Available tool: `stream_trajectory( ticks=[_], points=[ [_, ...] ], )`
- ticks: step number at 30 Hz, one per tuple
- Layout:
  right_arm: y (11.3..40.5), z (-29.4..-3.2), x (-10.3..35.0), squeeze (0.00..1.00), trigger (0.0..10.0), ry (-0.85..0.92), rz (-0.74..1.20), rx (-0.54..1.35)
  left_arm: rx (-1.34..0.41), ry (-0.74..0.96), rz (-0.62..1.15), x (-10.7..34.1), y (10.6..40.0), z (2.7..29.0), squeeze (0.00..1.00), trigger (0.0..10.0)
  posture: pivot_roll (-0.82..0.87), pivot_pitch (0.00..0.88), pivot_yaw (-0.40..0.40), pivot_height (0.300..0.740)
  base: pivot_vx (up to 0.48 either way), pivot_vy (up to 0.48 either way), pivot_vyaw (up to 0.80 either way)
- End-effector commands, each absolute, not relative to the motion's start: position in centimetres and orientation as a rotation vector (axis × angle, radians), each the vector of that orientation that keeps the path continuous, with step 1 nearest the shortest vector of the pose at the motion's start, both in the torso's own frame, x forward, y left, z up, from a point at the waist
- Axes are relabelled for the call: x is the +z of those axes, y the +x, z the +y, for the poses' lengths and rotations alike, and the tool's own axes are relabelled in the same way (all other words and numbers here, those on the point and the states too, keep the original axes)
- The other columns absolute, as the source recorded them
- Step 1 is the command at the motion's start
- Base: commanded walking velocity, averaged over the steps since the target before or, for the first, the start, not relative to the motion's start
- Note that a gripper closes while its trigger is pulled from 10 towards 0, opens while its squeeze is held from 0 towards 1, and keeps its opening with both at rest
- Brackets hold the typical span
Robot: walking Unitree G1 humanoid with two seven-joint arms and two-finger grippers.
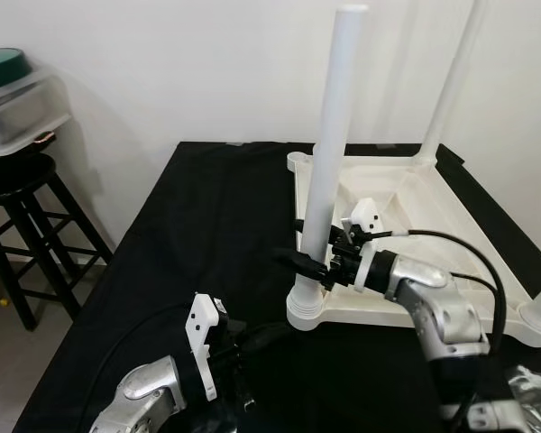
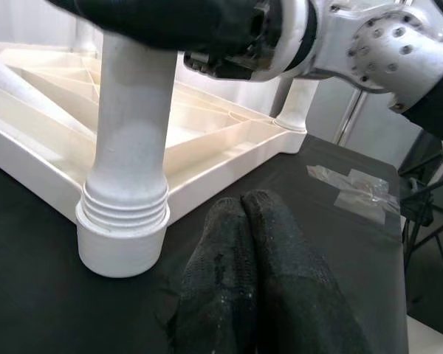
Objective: Building children table
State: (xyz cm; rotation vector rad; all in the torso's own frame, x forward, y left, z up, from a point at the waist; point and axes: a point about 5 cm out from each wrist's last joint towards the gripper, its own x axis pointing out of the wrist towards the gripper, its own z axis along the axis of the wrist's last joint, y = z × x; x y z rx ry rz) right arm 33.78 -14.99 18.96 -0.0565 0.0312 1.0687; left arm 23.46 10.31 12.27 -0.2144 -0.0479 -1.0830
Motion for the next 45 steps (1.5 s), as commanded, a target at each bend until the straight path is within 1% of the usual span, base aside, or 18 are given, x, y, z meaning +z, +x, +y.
stream_trajectory(
  ticks=[1, 5, 6, 10, 11, 18, 23, 24, 27, 28, 29, 30, 32, 35, 39, 43, 44, 45],
  points=[
    [34.0, -14.7, 18.9, 0.0, 10.0, -0.066, 0.022, 1.092, -1.075, -0.207, -0.034, 11.9, 23.5, 10.3, 0.0, 10.0, 0.01, 0.0, -0.032, 0.74, 0.0, 0.0, 0.0],
    [34.7, -14.9, 18.9, 0.0, 10.0, -0.046, 0.035, 1.122, -1.074, -0.204, -0.035, 11.8, 23.5, 10.3, 0.0, 10.0, 0.01, 0.0, -0.034, 0.74, 0.0, 0.0, 0.0],
    [34.7, -15.0, 18.7, 0.0, 3.4, -0.04, 0.043, 1.145, -1.074, -0.204, -0.036, 11.8, 23.5, 10.3, 0.0, 10.0, 0.01, 0.0, -0.034, 0.74, 0.0, 0.0, 0.0],
    [34.7, -15.1, 18.5, 0.0, 3.4, -0.035, 0.051, 1.168, -1.074, -0.203, -0.036, 11.8, 23.5, 10.2, 0.0, 10.0, 0.01, 0.0, -0.034, 0.74, 0.0, 0.0, 0.0],
    [34.8, -15.3, 18.0, 0.0, 0.0, -0.037, 0.066, 1.172, -1.075, -0.204, -0.036, 11.8, 23.4, 10.2, 0.0, 10.0, 0.01, 0.0, -0.034, 0.74, 0.0, 0.0, 0.0],
    [34.9, -15.4, 17.1, 0.0, 0.0, -0.023, 0.082, 1.167, -1.077, -0.206, -0.036, 11.8, 23.3, 10.2, 0.0, 10.0, 0.01, 0.0, -0.032, 0.74, 0.0, 0.0, 0.0],
    [34.8, -15.6, 16.7, 0.0, 0.0, -0.033, 0.058, 1.006, -1.076, -0.208, -0.038, 11.8, 23.3, 10.2, 0.0, 10.0, 0.0, 0.0, -0.034, 0.74, 0.0, 0.0, 0.0],
    [34.0, -14.5, 16.1, 0.0, 0.0, 0.008, 0.057, 0.93, -1.074, -0.209, -0.04, 11.8, 23.2, 10.2, 0.0, 10.0, 0.0, 0.0, -0.046, 0.74, 0.0, 0.0, 0.0],
    [33.3, -13.8, 15.8, 0.0, 0.0, 0.037, 0.056, 0.874, -1.072, -0.209, -0.042, 11.9, 23.2, 10.2, 0.0, 10.0, 0.0, 0.0, -0.046, 0.74, 0.0, 0.0, 0.0],
    [32.2, -12.0, 14.4, 0.0, 0.0, 0.039, 0.089, 0.678, -1.07, -0.209, -0.043, 11.9, 23.2, 10.3, 0.0, 10.0, -0.01, 0.0, -0.045, 0.74, 0.0, 0.0, 0.0],
    [30.0, -9.9, 12.9, 0.0, 0.0, 0.071, 0.125, 0.535, -1.069, -0.211, -0.045, 12.0, 23.2, 10.4, 0.0, 10.0, -0.02, 0.0, -0.033, 0.74, 0.0, 0.0, 0.0],
    [28.8, -8.8, 12.4, 0.0, 0.0, 0.024, 0.129, 0.464, -1.068, -0.211, -0.045, 12.0, 23.3, 10.5, 0.0, 10.0, -0.05, 0.0, -0.016, 0.74, 0.0, 0.0, 0.0],
    [28.1, -8.1, 12.3, 0.0, 0.0, -0.009, 0.125, 0.431, -1.068, -0.211, -0.045, 12.1, 23.4, 10.6, 0.0, 10.0, -0.05, 0.0, -0.016, 0.74, 0.0, 0.0, 0.0],
    [29.2, -9.8, 12.6, 0.0, 0.0, 0.027, 0.131, 0.344, -1.072, -0.216, -0.042, 12.1, 23.5, 10.5, 0.0, 10.0, -0.05, 0.0, -0.021, 0.74, 0.0, 0.0, 0.0],
    [29.3, -10.0, 12.2, 0.0, 0.0, 0.068, 0.157, 0.331, -1.074, -0.216, -0.044, 12.1, 23.6, 10.5, 0.0, 10.0, -0.04, 0.0, -0.032, 0.74, 0.0, 0.0, 0.0],
    [29.0, -9.5, 12.0, 0.0, 0.0, 0.033, 0.194, 0.34, -1.062, -0.217, -0.05, 12.1, 23.6, 10.5, 0.0, 10.0, -0.04, 0.0, -0.033, 0.74, 0.0, 0.0, 0.0],
    [28.5, -8.8, 12.3, 0.0, 10.0, -0.04, 0.196, 0.387, -1.054, -0.22, -0.055, 12.1, 23.6, 10.5, 0.0, 10.0, -0.05, 0.0, -0.031, 0.74, 0.0, 0.0, 0.0],
    [28.5, -8.8, 12.3, 0.0, 10.0, -0.04, 0.196, 0.387, -1.054, -0.22, -0.055, 12.1, 23.6, 10.5, 0.0, 10.0, -0.05, 0.0, -0.031, 0.74, 0.0, 0.0, 0.0]
  ],
)
